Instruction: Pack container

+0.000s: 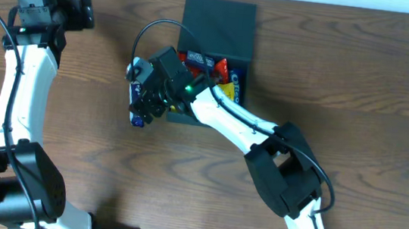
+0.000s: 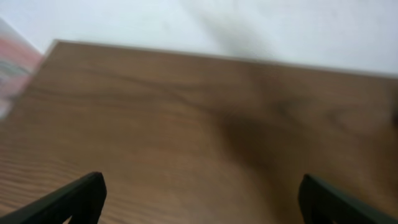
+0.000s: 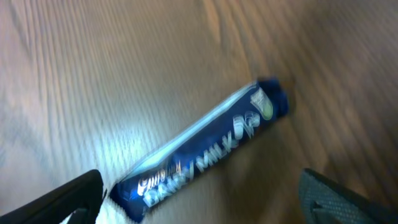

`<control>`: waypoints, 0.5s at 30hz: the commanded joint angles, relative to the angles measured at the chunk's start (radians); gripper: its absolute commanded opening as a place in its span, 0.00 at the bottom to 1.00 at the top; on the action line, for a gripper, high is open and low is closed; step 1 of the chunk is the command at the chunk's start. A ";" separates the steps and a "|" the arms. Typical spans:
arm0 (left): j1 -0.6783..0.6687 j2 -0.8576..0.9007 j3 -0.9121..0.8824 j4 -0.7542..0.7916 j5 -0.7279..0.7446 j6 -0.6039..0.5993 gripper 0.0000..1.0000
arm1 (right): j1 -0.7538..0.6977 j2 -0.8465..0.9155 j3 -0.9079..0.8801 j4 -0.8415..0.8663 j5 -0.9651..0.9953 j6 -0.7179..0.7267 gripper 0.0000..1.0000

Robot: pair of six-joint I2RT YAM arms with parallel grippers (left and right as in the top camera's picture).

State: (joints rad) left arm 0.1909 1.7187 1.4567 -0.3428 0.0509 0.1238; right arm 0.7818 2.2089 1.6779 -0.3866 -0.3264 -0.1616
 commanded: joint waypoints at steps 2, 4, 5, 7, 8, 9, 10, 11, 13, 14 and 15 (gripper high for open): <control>-0.006 0.035 -0.043 -0.091 0.239 -0.012 1.00 | -0.096 -0.084 0.072 -0.078 0.005 0.060 0.99; -0.017 0.054 -0.076 -0.128 0.336 -0.012 0.92 | -0.163 -0.126 0.076 -0.104 0.003 0.100 0.99; -0.027 0.060 -0.095 -0.138 0.367 -0.013 0.91 | -0.199 -0.145 0.076 -0.117 -0.005 0.118 0.99; -0.050 0.062 -0.130 -0.152 0.377 -0.012 0.91 | -0.261 -0.173 0.076 -0.140 -0.038 0.132 0.99; -0.061 0.062 -0.145 -0.156 0.377 -0.013 0.91 | -0.295 -0.187 0.076 -0.158 -0.054 0.132 0.99; -0.074 0.062 -0.162 -0.158 0.377 -0.013 0.91 | -0.326 -0.200 0.076 -0.179 -0.056 0.132 0.99; -0.085 0.062 -0.178 -0.159 0.376 -0.017 0.92 | -0.351 -0.210 0.076 -0.199 -0.055 0.131 0.99; -0.096 0.062 -0.193 -0.159 0.376 -0.017 0.92 | -0.375 -0.217 0.076 -0.216 -0.055 0.131 0.99; -0.119 0.062 -0.226 -0.156 0.376 -0.017 0.91 | -0.421 -0.225 0.076 -0.245 -0.056 0.131 0.98; -0.127 0.062 -0.239 -0.153 0.375 -0.017 0.90 | -0.441 -0.229 0.076 -0.259 -0.055 0.131 0.97; -0.137 0.062 -0.252 -0.151 0.371 -0.017 0.87 | -0.458 -0.229 0.076 -0.270 -0.056 0.131 0.97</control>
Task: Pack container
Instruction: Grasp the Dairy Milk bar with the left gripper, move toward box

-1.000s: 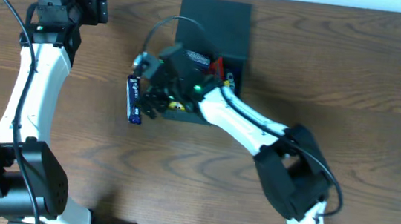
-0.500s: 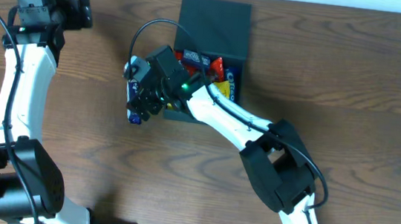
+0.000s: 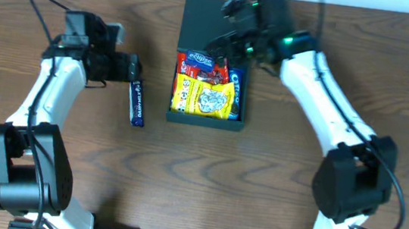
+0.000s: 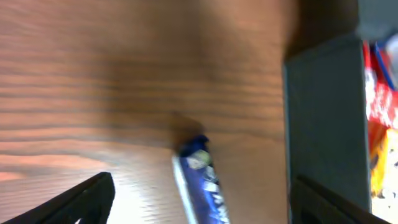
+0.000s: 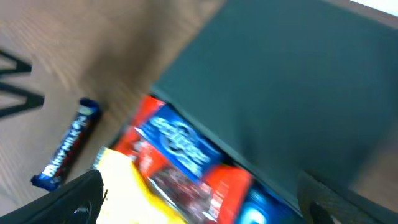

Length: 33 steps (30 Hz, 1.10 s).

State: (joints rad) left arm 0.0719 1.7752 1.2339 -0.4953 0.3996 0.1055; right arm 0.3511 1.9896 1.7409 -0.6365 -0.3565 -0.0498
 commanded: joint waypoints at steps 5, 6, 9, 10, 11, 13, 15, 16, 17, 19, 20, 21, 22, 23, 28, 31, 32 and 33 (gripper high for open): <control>-0.096 0.006 -0.089 0.015 -0.099 -0.005 0.78 | -0.106 -0.009 0.013 -0.058 -0.026 0.019 0.98; -0.114 0.006 -0.100 0.016 -0.146 -0.014 0.75 | -0.117 -0.009 0.013 -0.060 -0.027 0.019 0.98; -0.148 0.012 -0.116 0.017 -0.250 -0.048 0.70 | -0.143 -0.009 0.013 -0.063 -0.036 0.019 0.98; -0.155 0.016 -0.118 0.017 -0.269 -0.059 0.69 | -0.148 -0.009 0.013 -0.063 -0.038 0.019 0.98; -0.163 0.021 -0.120 0.016 -0.285 -0.071 0.68 | -0.156 -0.009 0.013 -0.063 -0.038 0.019 0.98; -0.174 0.035 -0.121 0.017 -0.303 -0.094 0.64 | -0.168 -0.009 0.013 -0.063 -0.037 0.019 0.98; -0.180 0.050 -0.121 0.017 -0.307 -0.112 0.59 | -0.180 -0.009 0.013 -0.064 -0.038 0.019 0.99; -0.180 0.054 -0.121 0.017 -0.308 -0.119 0.57 | -0.185 -0.009 0.013 -0.064 -0.038 0.019 0.99; -0.180 0.059 -0.121 0.017 -0.314 -0.128 0.56 | -0.189 -0.009 0.013 -0.064 -0.039 0.019 0.99; -0.180 0.063 -0.121 0.016 -0.352 -0.157 0.55 | -0.198 -0.009 0.013 -0.063 -0.040 0.019 0.99; -0.180 0.065 -0.121 0.016 -0.367 -0.163 0.55 | -0.201 -0.009 0.013 -0.064 -0.041 0.019 0.99; -0.180 0.065 -0.122 0.016 -0.376 -0.164 0.56 | -0.203 -0.009 0.013 -0.064 -0.040 0.019 0.99; -0.180 0.065 -0.122 0.016 -0.382 -0.166 0.56 | -0.204 -0.009 0.013 -0.063 -0.040 0.019 0.99; -0.180 0.065 -0.122 0.017 -0.382 -0.166 0.56 | -0.206 -0.009 0.013 -0.063 -0.040 0.018 0.99; -0.180 0.085 -0.127 0.029 -0.377 -0.166 0.49 | -0.209 -0.009 0.013 -0.063 -0.040 0.008 0.99; -0.180 0.104 -0.127 0.029 -0.373 -0.166 0.47 | -0.209 -0.009 0.013 -0.063 -0.039 0.008 0.99; -0.180 0.109 -0.127 0.029 -0.373 -0.166 0.46 | -0.210 -0.009 0.013 -0.063 -0.037 0.008 0.99; -0.180 0.110 -0.127 0.029 -0.373 -0.166 0.45 | -0.212 -0.009 0.013 -0.063 -0.036 0.008 0.99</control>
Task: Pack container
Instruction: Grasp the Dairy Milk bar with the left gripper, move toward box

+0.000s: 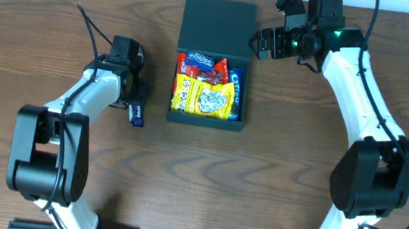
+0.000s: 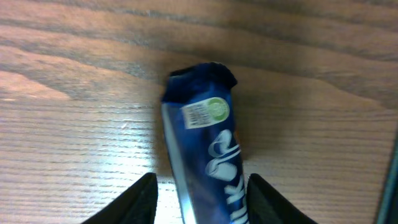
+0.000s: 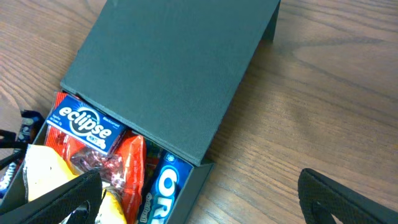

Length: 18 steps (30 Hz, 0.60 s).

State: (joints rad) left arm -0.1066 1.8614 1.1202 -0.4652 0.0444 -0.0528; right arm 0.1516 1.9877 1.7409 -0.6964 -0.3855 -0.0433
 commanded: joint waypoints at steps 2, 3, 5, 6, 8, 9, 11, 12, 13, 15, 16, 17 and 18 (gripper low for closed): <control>-0.001 0.028 -0.013 0.000 -0.018 -0.008 0.39 | -0.023 -0.007 0.013 -0.003 -0.007 0.002 0.99; -0.001 0.028 -0.013 0.002 -0.018 -0.008 0.36 | -0.029 -0.007 0.013 -0.003 -0.007 0.002 0.99; -0.001 0.028 -0.013 0.003 -0.018 -0.008 0.28 | -0.047 -0.007 0.013 -0.003 -0.007 0.003 0.99; -0.001 0.028 -0.013 0.003 -0.018 -0.008 0.25 | -0.056 -0.007 0.013 -0.003 -0.007 0.006 0.99; -0.001 0.028 -0.013 0.003 -0.018 -0.008 0.18 | -0.079 -0.007 0.013 -0.004 -0.007 0.006 0.99; -0.001 0.028 -0.013 0.003 -0.018 -0.008 0.16 | -0.091 -0.007 0.013 -0.005 -0.008 0.011 0.99; -0.001 0.028 -0.013 0.003 -0.018 -0.008 0.12 | -0.117 -0.007 0.013 -0.008 -0.008 0.028 0.99; -0.002 0.028 -0.013 0.003 -0.018 -0.008 0.09 | -0.132 -0.007 0.013 -0.012 -0.008 0.033 0.99; -0.002 0.028 -0.012 0.003 -0.018 -0.008 0.08 | -0.146 -0.007 0.013 -0.019 -0.008 0.032 0.99; -0.002 0.027 -0.002 0.002 -0.018 -0.023 0.07 | -0.189 -0.008 0.013 -0.040 -0.008 0.032 0.99; -0.002 0.026 0.010 -0.003 -0.016 -0.032 0.07 | -0.205 -0.008 0.013 -0.050 -0.008 0.033 0.99; -0.002 0.024 0.027 -0.007 -0.006 -0.034 0.06 | -0.223 -0.008 0.013 -0.061 -0.008 0.040 0.99; -0.002 0.021 0.048 -0.012 0.014 -0.035 0.06 | -0.240 -0.008 0.013 -0.071 -0.008 0.052 0.99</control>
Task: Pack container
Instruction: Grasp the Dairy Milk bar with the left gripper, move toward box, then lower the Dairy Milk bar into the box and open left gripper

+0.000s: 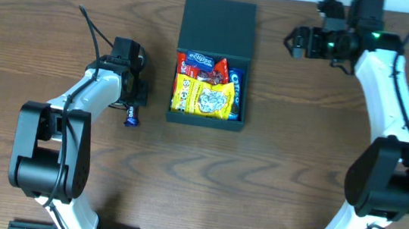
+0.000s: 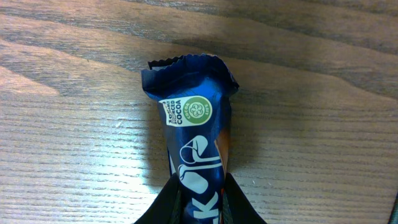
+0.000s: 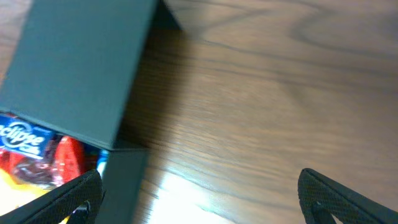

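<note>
A blue Dairy Milk chocolate bar (image 2: 193,134) lies on the wooden table to the left of the black container (image 1: 178,114). My left gripper (image 2: 198,208) is shut on the bar, with one finger pressed against each side. In the overhead view the bar's free end (image 1: 131,118) sticks out from the left gripper (image 1: 131,105). The container holds several snack packs, among them a yellow bag (image 1: 205,95), and its lid (image 1: 218,24) stands open at the back. My right gripper (image 1: 296,42) is open and holds nothing, to the right of the lid.
In the right wrist view the lid (image 3: 74,62) and one container wall (image 3: 121,180) fill the left side, with bare wood to the right. The table's back edge runs just behind the lid and the right arm (image 1: 390,88).
My left gripper has shut on the chocolate bar, which it stood open around before. The bar looks shorter from overhead. My right gripper has moved right, away from the lid.
First my right gripper was open over the bar left of the container, and the left arm was far back left. Then the right gripper was behind the container and the left was near the bar. Then the left straddled the bar, and now grips it.
</note>
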`<control>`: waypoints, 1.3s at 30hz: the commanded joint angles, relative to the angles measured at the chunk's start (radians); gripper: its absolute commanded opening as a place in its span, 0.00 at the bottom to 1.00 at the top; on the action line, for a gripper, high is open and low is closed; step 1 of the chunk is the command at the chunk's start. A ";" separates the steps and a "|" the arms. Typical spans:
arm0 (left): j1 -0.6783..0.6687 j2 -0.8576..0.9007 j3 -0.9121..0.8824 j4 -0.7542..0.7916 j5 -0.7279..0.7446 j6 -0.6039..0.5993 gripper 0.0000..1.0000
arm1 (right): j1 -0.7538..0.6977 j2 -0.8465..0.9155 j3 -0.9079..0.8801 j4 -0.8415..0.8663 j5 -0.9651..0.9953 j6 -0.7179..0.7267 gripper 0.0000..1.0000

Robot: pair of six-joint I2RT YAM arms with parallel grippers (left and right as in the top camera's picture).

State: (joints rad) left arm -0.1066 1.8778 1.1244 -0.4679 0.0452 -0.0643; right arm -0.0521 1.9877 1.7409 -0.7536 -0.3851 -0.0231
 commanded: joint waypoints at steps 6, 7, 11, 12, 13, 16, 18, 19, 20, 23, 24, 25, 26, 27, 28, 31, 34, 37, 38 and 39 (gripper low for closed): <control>-0.042 -0.012 0.210 -0.051 0.053 -0.058 0.06 | -0.110 -0.008 0.013 -0.052 -0.009 0.045 0.99; -0.056 -0.012 0.240 -0.060 0.053 -0.079 0.06 | -0.119 -0.008 0.013 -0.058 -0.009 0.045 0.99; -0.147 -0.012 0.340 -0.077 0.106 -0.170 0.06 | -0.152 -0.008 0.013 -0.074 -0.008 0.045 0.99; -0.172 -0.012 0.352 -0.074 0.117 -0.199 0.06 | -0.158 -0.008 0.013 -0.074 -0.008 0.045 0.99; -0.198 -0.012 0.359 -0.069 0.126 -0.226 0.07 | -0.164 -0.008 0.013 -0.073 -0.008 0.045 0.99; -0.280 -0.012 0.364 -0.025 0.172 -0.311 0.07 | -0.179 -0.008 0.013 -0.071 -0.008 0.045 0.99; -0.328 -0.012 0.364 0.007 0.185 -0.340 0.07 | -0.188 -0.008 0.013 -0.066 -0.008 0.044 0.99; -0.356 -0.012 0.364 0.027 0.184 -0.341 0.07 | -0.192 -0.008 0.013 -0.064 -0.008 0.044 0.99; -0.385 -0.012 0.364 0.048 0.183 -0.341 0.08 | -0.197 -0.008 0.013 -0.064 -0.008 0.044 0.99; -0.443 -0.011 0.364 0.094 0.180 -0.340 0.09 | -0.206 -0.008 0.013 -0.065 -0.008 0.044 0.99; -0.458 -0.011 0.364 0.108 0.180 -0.340 0.10 | -0.208 -0.008 0.013 -0.066 -0.008 0.044 0.99; -0.470 -0.010 0.364 0.120 0.180 -0.340 0.10 | -0.209 -0.008 0.013 -0.067 -0.008 0.044 0.99; -0.477 -0.008 0.364 0.128 0.180 -0.340 0.10 | -0.211 -0.008 0.013 -0.069 -0.008 0.044 0.99; -0.483 -0.007 0.364 0.132 0.180 -0.340 0.11 | -0.211 -0.008 0.013 -0.071 -0.008 0.044 0.99; -0.486 -0.006 0.364 0.133 0.180 -0.340 0.11 | -0.211 -0.008 0.013 -0.074 -0.008 0.044 0.99; -0.489 -0.006 0.364 0.133 0.181 -0.340 0.18 | -0.211 -0.008 0.013 -0.085 -0.008 0.041 0.99; -0.489 -0.006 0.364 0.132 0.184 -0.340 0.86 | -0.211 -0.008 0.013 -0.093 -0.008 0.033 0.99; -0.489 -0.007 0.364 0.137 0.185 -0.340 0.97 | -0.211 -0.008 0.013 -0.105 -0.008 0.033 0.99; -0.488 -0.008 0.364 0.143 0.185 -0.340 0.97 | -0.210 -0.008 0.013 -0.107 -0.008 0.032 0.99; -0.486 -0.011 0.365 0.151 0.185 -0.340 0.98 | -0.210 -0.008 0.013 -0.108 -0.010 0.028 0.99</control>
State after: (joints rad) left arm -0.5976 1.8774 1.4685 -0.3290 0.2298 -0.4004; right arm -0.2523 1.9877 1.7409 -0.8562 -0.3859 0.0078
